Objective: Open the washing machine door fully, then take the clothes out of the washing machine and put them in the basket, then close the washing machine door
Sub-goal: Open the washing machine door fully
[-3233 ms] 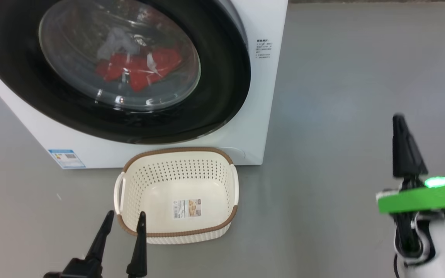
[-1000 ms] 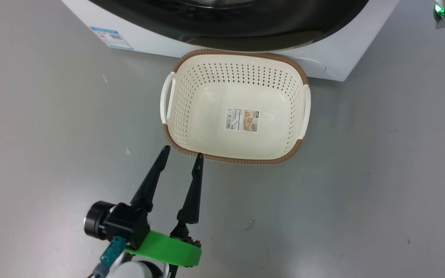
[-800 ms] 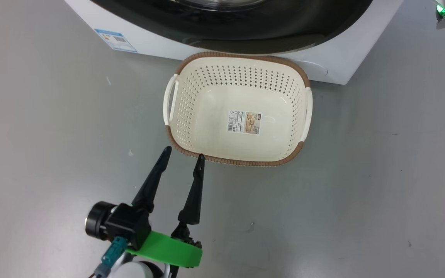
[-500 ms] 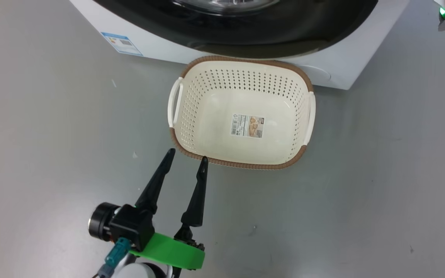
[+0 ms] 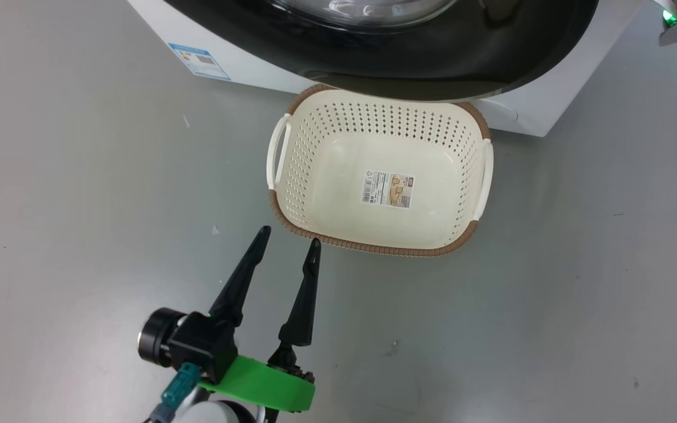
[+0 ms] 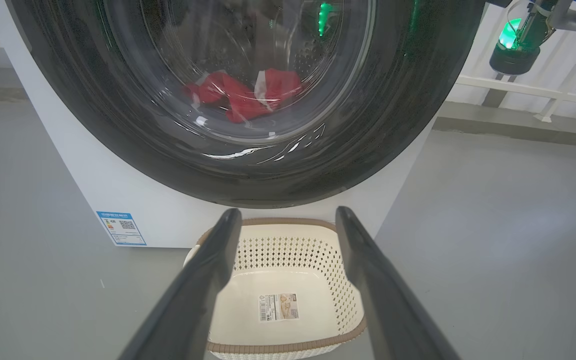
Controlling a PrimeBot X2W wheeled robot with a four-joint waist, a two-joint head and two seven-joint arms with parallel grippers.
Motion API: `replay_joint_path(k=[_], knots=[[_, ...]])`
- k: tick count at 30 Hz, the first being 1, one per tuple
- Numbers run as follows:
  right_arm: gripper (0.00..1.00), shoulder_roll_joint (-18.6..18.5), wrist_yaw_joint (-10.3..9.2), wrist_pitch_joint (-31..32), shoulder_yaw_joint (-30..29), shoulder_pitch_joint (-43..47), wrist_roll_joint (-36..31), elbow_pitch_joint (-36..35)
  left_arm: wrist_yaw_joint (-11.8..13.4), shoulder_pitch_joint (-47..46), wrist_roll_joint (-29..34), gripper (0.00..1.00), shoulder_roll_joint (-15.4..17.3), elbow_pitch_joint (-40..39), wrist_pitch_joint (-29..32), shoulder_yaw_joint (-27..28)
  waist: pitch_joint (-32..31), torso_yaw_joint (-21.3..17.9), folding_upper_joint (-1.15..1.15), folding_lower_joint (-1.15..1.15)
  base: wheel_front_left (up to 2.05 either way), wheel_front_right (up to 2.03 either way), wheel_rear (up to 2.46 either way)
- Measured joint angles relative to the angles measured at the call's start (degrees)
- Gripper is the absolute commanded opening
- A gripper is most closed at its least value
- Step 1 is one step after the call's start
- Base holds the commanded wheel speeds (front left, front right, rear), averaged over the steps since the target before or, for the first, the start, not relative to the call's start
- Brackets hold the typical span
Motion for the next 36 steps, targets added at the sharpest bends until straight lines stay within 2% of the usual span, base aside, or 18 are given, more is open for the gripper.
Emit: replay_joint_path(k=[10,23,36], knots=[[0.00,0.60,0.00,3.04,0.43,2.16,-0.08,-2.68,0.53,-0.01,-0.41,1.00,0.00,-0.16,0.00,-0.16,-0.38,-0.18,0.00,0.00,0.00,0.00,0.00],[0.00,2.87,0.00,7.58,4.06,13.20,-0.54,-11.22,0.52,1.75,-0.38,1.00,0.01,0.12,0.00,0.02,-5.54,-0.55,0.00,0.00,0.00,0.00,0.00],[0.00,4.23,-0.01,10.01,7.65,22.37,-2.04,-17.94,0.46,6.77,-0.38,1.00,0.04,0.09,0.00,1.27,-10.94,2.03,0.00,0.00,0.00,0.00,0.00]])
